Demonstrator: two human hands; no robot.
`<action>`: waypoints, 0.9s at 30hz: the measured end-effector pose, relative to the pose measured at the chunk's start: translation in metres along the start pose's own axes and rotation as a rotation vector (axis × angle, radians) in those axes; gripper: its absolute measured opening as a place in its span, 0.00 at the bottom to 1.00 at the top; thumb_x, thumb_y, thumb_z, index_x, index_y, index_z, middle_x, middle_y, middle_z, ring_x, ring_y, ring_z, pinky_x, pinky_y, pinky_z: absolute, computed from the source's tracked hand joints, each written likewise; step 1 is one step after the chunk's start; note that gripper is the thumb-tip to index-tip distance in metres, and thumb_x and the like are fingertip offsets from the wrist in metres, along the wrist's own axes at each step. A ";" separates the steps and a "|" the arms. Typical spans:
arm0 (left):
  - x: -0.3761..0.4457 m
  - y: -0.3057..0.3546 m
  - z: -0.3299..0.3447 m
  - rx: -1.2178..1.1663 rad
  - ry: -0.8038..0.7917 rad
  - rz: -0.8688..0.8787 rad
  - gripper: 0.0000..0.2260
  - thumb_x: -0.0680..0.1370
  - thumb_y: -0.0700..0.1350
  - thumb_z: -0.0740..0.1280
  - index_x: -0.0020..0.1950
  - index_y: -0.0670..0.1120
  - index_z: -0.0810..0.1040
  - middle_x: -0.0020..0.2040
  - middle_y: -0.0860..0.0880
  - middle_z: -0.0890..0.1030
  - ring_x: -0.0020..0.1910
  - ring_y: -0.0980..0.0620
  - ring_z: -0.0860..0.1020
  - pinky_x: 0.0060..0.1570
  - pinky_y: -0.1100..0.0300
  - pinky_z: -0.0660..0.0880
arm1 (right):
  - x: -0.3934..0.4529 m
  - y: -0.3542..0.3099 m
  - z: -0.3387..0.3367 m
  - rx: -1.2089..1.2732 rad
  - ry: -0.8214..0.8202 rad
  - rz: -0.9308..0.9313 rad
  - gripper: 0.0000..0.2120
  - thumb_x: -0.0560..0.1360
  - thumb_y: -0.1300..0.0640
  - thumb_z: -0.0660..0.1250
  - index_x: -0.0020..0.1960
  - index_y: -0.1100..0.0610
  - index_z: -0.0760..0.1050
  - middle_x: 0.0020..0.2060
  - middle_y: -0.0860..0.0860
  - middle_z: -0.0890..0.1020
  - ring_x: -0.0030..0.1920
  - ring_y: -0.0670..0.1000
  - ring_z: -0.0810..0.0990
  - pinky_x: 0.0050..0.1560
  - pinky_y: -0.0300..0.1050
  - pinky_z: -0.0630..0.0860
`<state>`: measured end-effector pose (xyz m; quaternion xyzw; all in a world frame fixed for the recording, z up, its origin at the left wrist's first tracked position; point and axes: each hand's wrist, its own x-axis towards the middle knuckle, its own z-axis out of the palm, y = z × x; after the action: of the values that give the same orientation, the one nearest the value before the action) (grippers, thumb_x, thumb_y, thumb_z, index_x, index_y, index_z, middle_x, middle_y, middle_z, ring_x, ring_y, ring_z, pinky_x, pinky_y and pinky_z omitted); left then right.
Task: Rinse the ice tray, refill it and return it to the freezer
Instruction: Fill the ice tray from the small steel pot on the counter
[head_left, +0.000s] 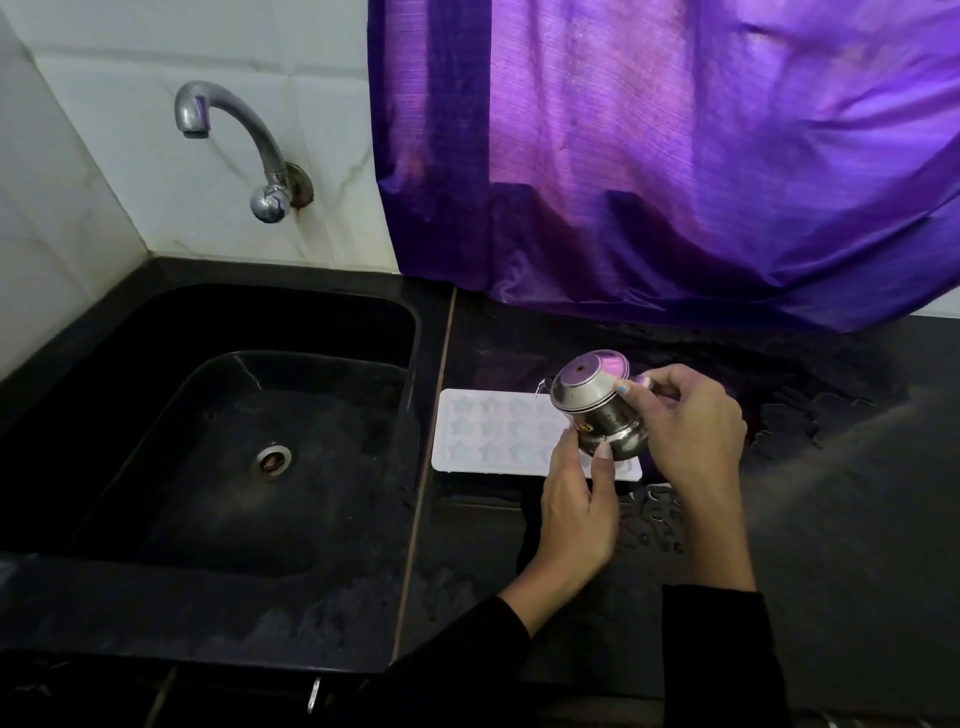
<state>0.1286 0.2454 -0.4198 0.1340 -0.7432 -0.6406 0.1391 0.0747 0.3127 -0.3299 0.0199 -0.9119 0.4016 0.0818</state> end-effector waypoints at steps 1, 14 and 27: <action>0.000 0.000 0.000 -0.004 -0.004 -0.009 0.19 0.82 0.52 0.55 0.72 0.53 0.64 0.65 0.60 0.71 0.59 0.76 0.65 0.57 0.77 0.60 | 0.000 -0.001 0.001 -0.005 -0.002 -0.002 0.06 0.73 0.46 0.69 0.43 0.47 0.76 0.38 0.48 0.83 0.43 0.50 0.81 0.48 0.52 0.77; -0.001 0.001 -0.004 0.002 -0.001 -0.034 0.15 0.82 0.50 0.56 0.69 0.51 0.68 0.53 0.67 0.71 0.50 0.84 0.63 0.47 0.85 0.59 | -0.003 -0.004 0.003 -0.019 -0.009 0.012 0.08 0.73 0.45 0.69 0.43 0.48 0.77 0.39 0.50 0.83 0.44 0.54 0.81 0.48 0.51 0.76; -0.002 0.002 -0.005 0.034 -0.010 -0.018 0.16 0.82 0.50 0.55 0.69 0.50 0.68 0.55 0.61 0.71 0.49 0.84 0.63 0.47 0.84 0.59 | -0.005 -0.006 0.002 -0.031 -0.005 0.014 0.08 0.73 0.44 0.69 0.44 0.48 0.77 0.39 0.49 0.83 0.44 0.53 0.81 0.48 0.50 0.75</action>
<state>0.1328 0.2417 -0.4176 0.1398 -0.7534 -0.6298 0.1274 0.0796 0.3072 -0.3281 0.0132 -0.9183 0.3881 0.0767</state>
